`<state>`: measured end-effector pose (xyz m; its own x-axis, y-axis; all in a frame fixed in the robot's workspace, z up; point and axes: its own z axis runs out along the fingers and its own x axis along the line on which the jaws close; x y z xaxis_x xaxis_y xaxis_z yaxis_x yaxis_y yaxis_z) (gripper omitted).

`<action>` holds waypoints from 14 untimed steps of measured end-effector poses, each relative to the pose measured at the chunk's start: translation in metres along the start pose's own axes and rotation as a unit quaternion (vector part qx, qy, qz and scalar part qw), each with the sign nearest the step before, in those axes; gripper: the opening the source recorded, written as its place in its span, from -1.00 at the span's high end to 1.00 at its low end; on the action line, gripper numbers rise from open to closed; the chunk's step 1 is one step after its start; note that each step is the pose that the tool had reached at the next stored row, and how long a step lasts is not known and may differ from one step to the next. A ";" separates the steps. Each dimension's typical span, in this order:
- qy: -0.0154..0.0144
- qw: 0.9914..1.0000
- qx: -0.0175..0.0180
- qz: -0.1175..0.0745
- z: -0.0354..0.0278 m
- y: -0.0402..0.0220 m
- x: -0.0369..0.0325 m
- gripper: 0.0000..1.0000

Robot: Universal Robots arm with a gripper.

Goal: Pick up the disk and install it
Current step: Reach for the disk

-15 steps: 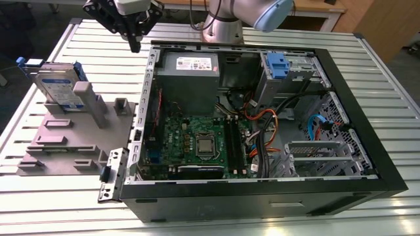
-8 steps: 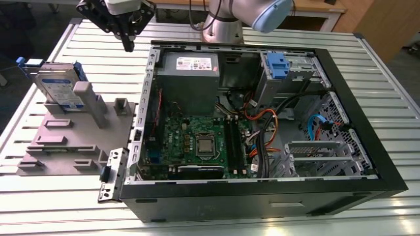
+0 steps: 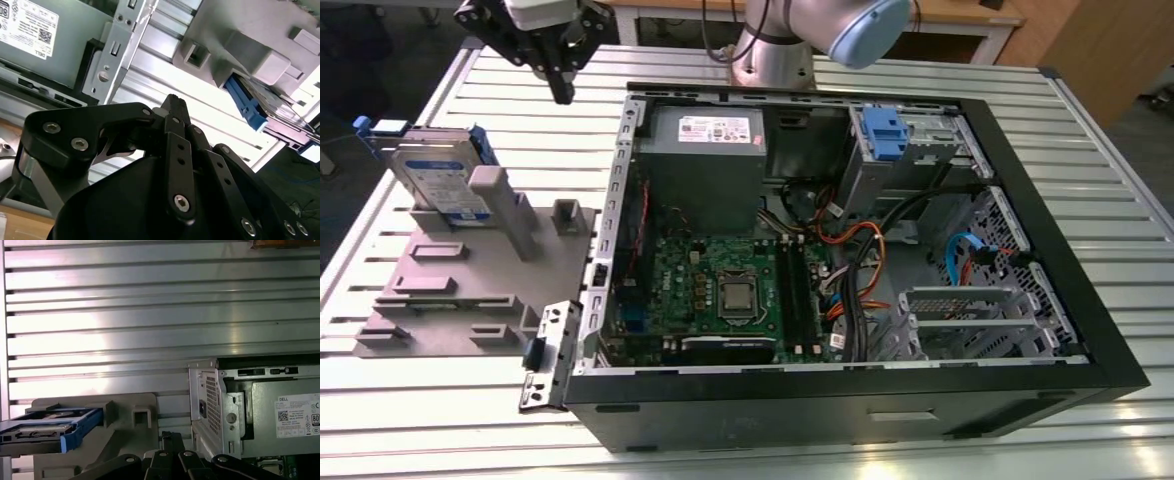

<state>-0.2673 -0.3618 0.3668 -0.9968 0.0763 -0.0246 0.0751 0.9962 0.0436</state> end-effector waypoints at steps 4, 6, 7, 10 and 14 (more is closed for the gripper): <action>0.000 1.000 0.000 0.000 0.0020 0.0019 0.0110 0.79; 0.000 1.000 0.000 0.000 0.0027 0.0021 0.0174 0.79; 0.000 1.000 0.000 0.000 0.0031 0.0021 0.0206 0.79; 0.000 1.000 0.000 0.000 0.0039 0.0017 0.0309 0.79; 0.000 1.000 0.000 0.000 0.0048 0.0009 0.0435 0.79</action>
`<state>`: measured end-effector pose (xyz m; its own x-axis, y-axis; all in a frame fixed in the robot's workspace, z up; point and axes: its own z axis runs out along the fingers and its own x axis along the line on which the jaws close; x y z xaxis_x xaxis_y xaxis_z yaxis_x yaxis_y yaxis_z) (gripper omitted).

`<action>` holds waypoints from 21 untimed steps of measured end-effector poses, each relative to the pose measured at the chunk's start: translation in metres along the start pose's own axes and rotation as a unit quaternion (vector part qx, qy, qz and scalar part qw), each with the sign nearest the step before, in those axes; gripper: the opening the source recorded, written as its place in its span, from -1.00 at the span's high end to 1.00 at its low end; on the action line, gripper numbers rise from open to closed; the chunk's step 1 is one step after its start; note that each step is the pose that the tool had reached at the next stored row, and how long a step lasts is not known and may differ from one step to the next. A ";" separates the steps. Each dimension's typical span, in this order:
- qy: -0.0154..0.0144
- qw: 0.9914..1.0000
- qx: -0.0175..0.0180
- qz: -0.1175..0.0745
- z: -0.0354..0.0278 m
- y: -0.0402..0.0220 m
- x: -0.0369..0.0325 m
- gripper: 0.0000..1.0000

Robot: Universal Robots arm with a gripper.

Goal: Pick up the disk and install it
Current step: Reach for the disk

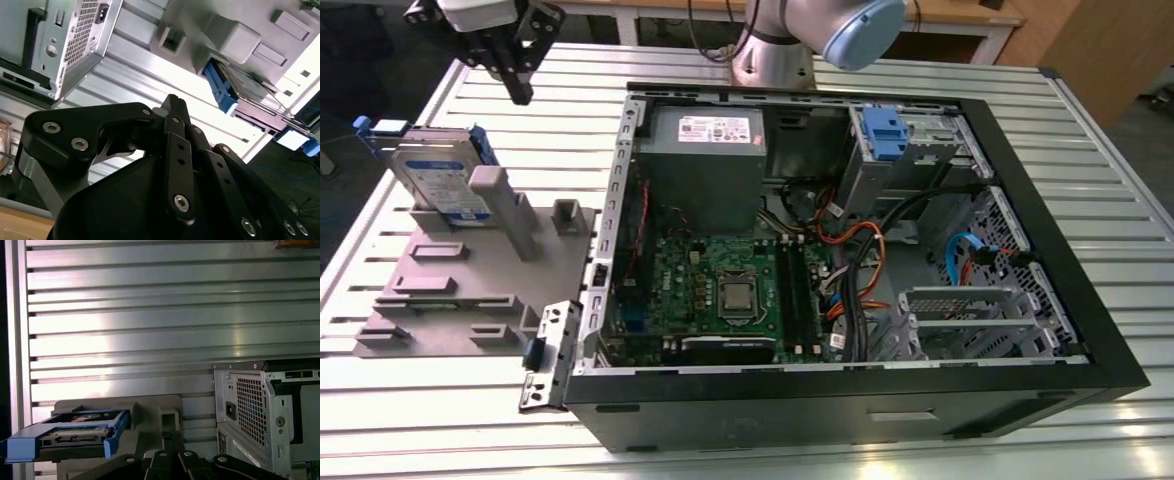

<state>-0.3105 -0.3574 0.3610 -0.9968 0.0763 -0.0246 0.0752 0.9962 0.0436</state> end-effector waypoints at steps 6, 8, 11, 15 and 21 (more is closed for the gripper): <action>0.000 1.000 0.000 0.000 0.0009 -0.0016 0.0195 0.79; 0.000 1.000 0.000 0.000 0.0011 -0.0021 0.0266 0.79; 0.000 1.000 0.000 0.000 0.0015 -0.0029 0.0370 0.79; 0.000 1.000 0.000 0.000 0.0019 -0.0040 0.0511 0.79; 0.000 1.000 0.000 0.000 0.0025 -0.0056 0.0714 0.79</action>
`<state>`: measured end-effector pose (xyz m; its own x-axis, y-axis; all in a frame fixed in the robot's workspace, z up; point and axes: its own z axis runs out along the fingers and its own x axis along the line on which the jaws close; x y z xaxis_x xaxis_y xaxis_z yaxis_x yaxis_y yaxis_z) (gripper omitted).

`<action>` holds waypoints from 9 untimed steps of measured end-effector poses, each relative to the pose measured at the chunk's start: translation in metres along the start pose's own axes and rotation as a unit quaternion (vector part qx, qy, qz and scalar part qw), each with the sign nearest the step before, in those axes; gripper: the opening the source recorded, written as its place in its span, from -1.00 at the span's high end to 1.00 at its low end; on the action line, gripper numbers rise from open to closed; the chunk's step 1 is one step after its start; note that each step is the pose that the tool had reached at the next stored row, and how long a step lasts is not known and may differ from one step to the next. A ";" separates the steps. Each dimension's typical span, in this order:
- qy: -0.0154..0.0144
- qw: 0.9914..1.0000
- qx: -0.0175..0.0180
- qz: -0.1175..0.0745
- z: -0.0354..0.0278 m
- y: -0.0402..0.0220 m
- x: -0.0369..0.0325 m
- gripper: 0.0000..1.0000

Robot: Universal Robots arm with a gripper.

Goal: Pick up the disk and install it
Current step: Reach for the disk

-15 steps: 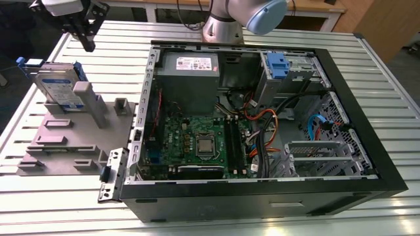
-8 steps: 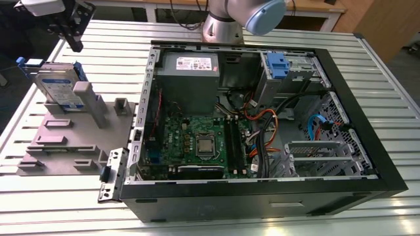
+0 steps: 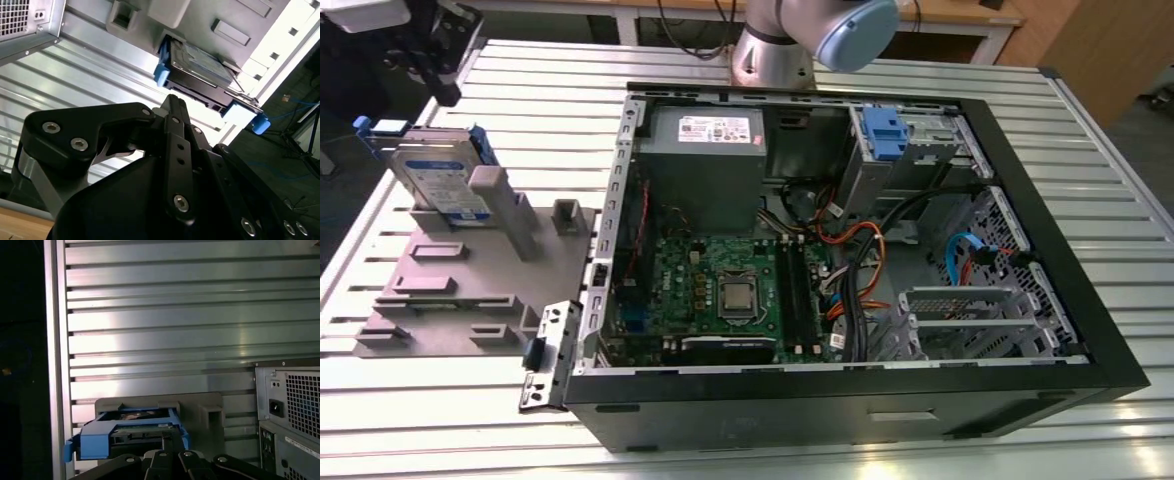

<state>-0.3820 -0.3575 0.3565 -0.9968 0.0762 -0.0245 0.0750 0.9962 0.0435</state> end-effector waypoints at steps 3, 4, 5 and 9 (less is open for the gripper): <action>0.000 1.000 0.000 0.000 0.0002 -0.0007 0.0093 0.79; 0.000 1.000 0.000 0.000 0.0004 -0.0009 0.0124 0.79; 0.000 1.000 0.000 0.000 0.0005 -0.0012 0.0156 0.79; 0.000 1.000 0.000 0.000 0.0010 -0.0022 0.0281 0.79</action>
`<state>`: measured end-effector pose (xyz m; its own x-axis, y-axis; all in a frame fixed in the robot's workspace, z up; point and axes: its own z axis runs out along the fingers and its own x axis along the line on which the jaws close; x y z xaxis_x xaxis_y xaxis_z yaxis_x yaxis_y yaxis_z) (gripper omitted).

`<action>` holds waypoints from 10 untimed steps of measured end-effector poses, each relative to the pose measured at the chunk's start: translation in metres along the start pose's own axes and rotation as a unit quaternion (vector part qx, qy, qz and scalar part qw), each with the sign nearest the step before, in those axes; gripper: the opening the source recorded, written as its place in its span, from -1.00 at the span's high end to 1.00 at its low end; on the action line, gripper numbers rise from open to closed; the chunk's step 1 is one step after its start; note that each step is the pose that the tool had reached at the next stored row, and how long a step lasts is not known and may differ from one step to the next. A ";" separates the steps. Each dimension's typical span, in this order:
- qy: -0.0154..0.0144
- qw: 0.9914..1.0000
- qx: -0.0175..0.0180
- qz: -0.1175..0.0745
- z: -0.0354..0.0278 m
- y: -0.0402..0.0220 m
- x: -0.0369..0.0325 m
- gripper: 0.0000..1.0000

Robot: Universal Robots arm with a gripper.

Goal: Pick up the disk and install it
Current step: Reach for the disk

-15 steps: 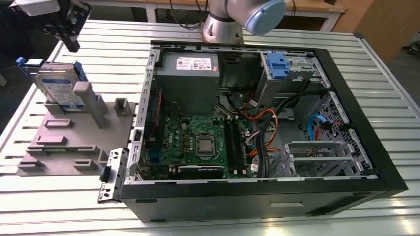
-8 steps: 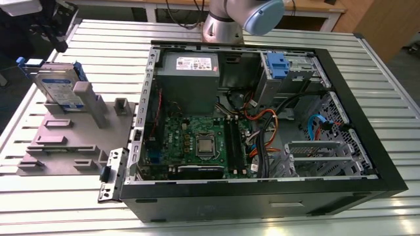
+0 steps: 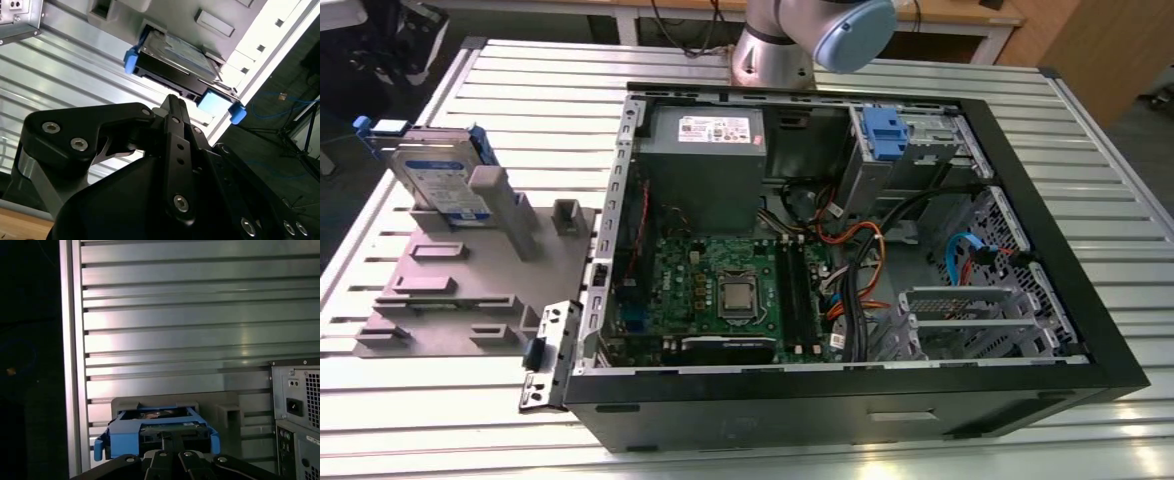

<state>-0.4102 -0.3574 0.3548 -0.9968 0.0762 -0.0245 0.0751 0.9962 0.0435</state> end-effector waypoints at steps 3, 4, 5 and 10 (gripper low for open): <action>0.000 1.000 0.000 0.000 0.0005 -0.0006 0.0066 0.79; 0.000 1.000 0.000 0.000 0.0006 -0.0007 0.0088 0.79; 0.000 1.000 0.000 0.000 0.0008 -0.0009 0.0110 0.79; 0.000 1.000 0.000 0.000 0.0022 -0.0016 0.0194 0.79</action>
<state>-0.4296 -0.3575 0.3520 -0.9968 0.0762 -0.0246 0.0751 0.9962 0.0435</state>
